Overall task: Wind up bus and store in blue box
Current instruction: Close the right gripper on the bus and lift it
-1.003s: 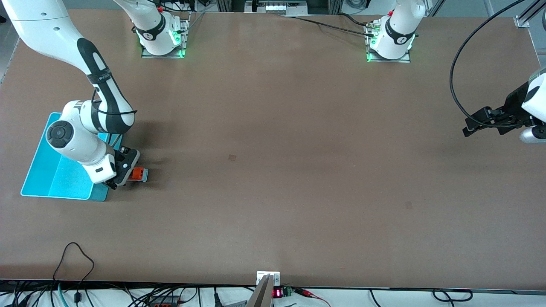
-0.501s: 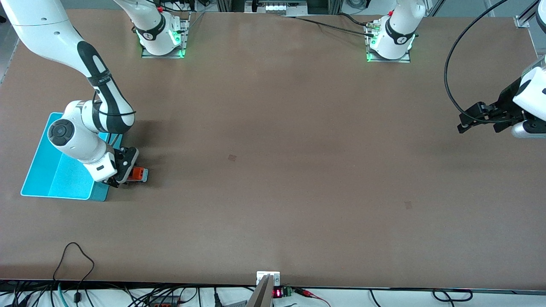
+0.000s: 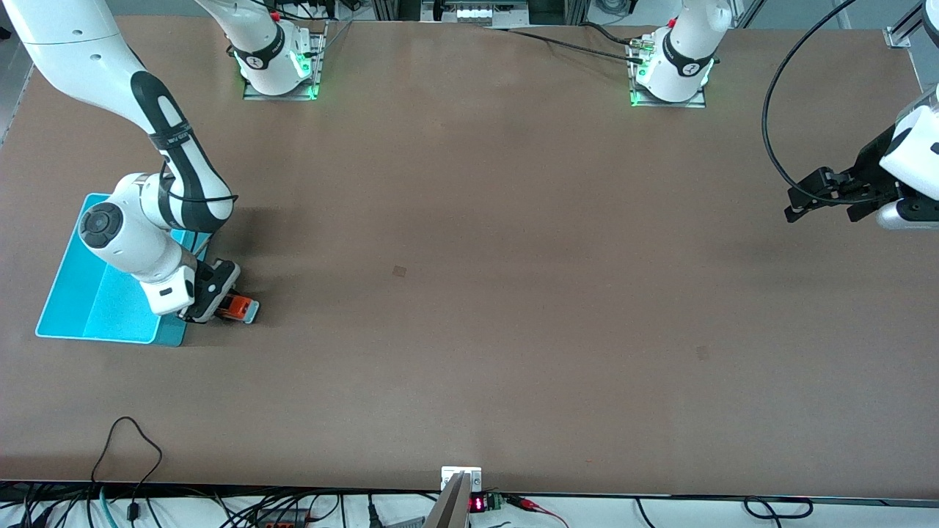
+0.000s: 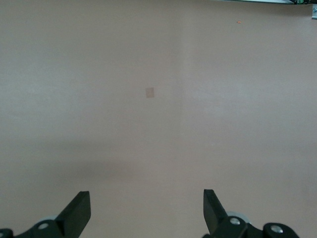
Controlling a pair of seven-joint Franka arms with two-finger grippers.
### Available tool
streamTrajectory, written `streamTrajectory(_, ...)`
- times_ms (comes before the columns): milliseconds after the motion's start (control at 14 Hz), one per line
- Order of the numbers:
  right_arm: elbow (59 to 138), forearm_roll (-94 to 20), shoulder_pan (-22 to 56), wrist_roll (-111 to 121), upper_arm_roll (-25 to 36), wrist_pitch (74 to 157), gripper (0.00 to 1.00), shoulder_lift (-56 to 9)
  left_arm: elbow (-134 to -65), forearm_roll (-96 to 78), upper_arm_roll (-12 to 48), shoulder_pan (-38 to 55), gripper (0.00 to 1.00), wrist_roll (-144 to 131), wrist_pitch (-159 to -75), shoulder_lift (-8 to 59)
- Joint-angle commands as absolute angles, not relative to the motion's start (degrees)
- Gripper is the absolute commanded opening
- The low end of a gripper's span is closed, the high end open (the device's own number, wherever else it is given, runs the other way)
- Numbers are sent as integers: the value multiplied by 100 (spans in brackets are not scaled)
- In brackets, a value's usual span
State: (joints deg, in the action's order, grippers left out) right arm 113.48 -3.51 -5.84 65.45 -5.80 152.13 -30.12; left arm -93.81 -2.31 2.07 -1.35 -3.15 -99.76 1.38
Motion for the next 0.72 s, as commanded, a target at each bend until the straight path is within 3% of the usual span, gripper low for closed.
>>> streamTrajectory(0,11172,-642,-546,5209,-835,15161,0,-2787,-9413,-202,246,-176,100,-290,-9923,70)
streamTrajectory(358,11039,-580,-439,2799,-774,14241,0,-2172,-9396,-211,255,-150,100,-299,-9932,62)
streamTrajectory(645,10951,-188,-413,980,-230,13334,0,-1881,-9387,-211,255,-141,100,-290,-9932,70)
